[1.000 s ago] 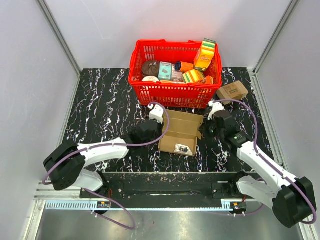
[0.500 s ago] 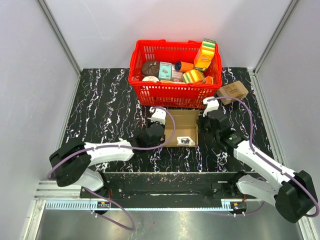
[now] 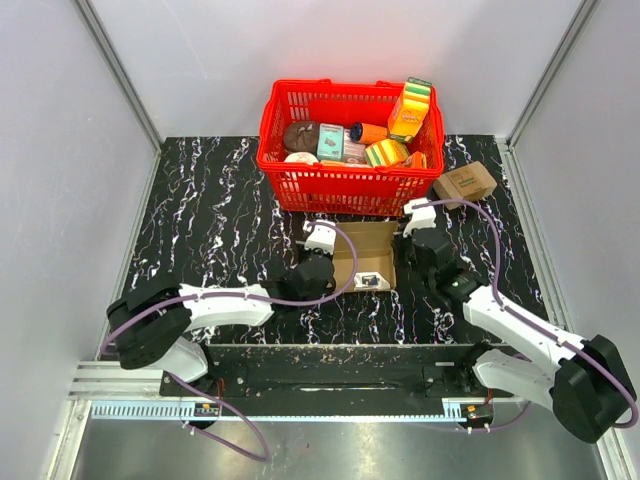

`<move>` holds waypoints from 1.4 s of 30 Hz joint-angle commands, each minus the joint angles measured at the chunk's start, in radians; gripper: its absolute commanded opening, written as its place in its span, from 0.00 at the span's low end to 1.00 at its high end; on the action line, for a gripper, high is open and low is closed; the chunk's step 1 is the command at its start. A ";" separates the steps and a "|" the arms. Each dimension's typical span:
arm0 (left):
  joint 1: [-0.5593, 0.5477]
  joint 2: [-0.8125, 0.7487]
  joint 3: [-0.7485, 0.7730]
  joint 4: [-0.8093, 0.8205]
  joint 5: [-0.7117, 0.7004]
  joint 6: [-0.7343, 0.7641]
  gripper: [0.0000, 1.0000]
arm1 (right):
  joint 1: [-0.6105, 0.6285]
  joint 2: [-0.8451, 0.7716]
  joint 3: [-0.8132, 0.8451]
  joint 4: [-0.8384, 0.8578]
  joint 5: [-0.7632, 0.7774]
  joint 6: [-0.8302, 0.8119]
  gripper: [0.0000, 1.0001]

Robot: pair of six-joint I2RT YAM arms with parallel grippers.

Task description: Fold the paper box

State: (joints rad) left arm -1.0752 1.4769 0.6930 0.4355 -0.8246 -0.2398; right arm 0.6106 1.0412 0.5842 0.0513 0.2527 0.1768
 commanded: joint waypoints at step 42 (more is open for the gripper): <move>-0.215 0.178 0.056 0.051 -0.355 -0.199 0.13 | 0.138 -0.155 -0.343 0.472 0.191 0.128 0.00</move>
State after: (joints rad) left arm -1.2518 1.6470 0.7254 0.4442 -1.1439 -0.4019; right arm 0.7120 0.9276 0.2562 0.4007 0.4423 0.2558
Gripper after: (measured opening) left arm 0.123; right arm 0.033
